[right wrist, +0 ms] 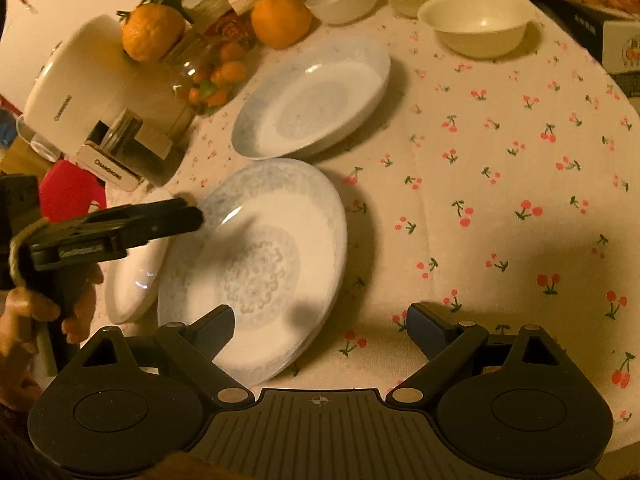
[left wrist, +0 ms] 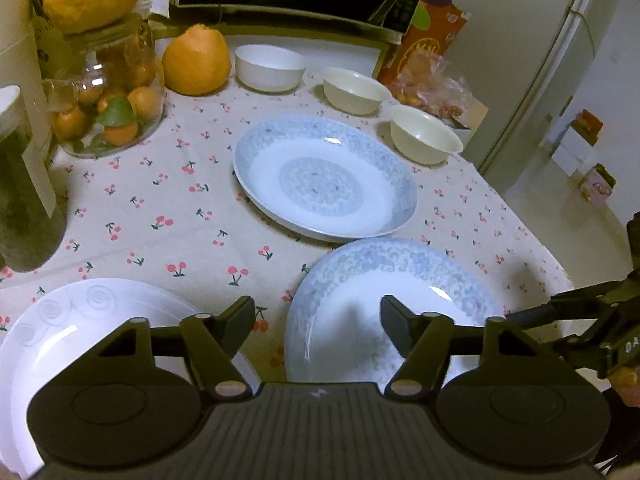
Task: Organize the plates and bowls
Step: 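Grasp the rim of the second blue-patterned plate with the left gripper, then lift the second blue plate and slide it onto the first blue plate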
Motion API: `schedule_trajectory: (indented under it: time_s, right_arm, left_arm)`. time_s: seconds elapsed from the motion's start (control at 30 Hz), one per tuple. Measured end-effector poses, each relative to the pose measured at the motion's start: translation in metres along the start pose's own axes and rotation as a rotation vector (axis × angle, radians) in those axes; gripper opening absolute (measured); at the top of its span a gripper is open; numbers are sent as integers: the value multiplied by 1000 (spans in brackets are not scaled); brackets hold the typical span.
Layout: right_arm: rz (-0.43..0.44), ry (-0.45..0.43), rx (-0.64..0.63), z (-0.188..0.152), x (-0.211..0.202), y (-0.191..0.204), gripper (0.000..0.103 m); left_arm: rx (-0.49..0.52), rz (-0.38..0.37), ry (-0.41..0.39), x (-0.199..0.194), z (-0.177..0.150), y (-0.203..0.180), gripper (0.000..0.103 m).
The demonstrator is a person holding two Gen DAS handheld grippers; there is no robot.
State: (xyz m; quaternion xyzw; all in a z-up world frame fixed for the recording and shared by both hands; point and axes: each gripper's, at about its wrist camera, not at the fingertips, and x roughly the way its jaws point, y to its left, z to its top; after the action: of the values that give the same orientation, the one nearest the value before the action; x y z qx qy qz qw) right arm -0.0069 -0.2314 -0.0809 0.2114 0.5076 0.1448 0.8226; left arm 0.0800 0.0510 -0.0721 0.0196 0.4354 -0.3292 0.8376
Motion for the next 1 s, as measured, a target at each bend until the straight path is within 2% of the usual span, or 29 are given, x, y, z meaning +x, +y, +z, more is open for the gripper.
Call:
schedule_trajectory:
  time_s: [0.27, 0.37, 0.47, 0.53, 0.63, 0.83, 1.0]
  right_arm:
    - [36, 22, 13, -6, 2, 6, 93]
    - [33, 29, 9, -8, 4, 9, 88]
    - [35, 34, 6, -10, 5, 12, 72]
    - [42, 44, 16, -10, 7, 12, 53]
    - [32, 53, 20, -12, 10, 13, 37]
    - [-1, 61, 44, -9, 9, 10, 22]
    - [1, 73, 67, -8, 8, 9, 20]
  left_arm:
    - [14, 9, 45, 10, -1, 2, 41]
    - [13, 16, 61, 12, -1, 5, 37]
    - [14, 17, 74, 14, -2, 6, 32]
    - [15, 18, 82, 14, -2, 5, 29]
    - [21, 16, 87, 14, -2, 4, 23]
    - [19, 27, 86, 15, -1, 3, 23]
    - [15, 30, 83, 13, 0, 2, 24]
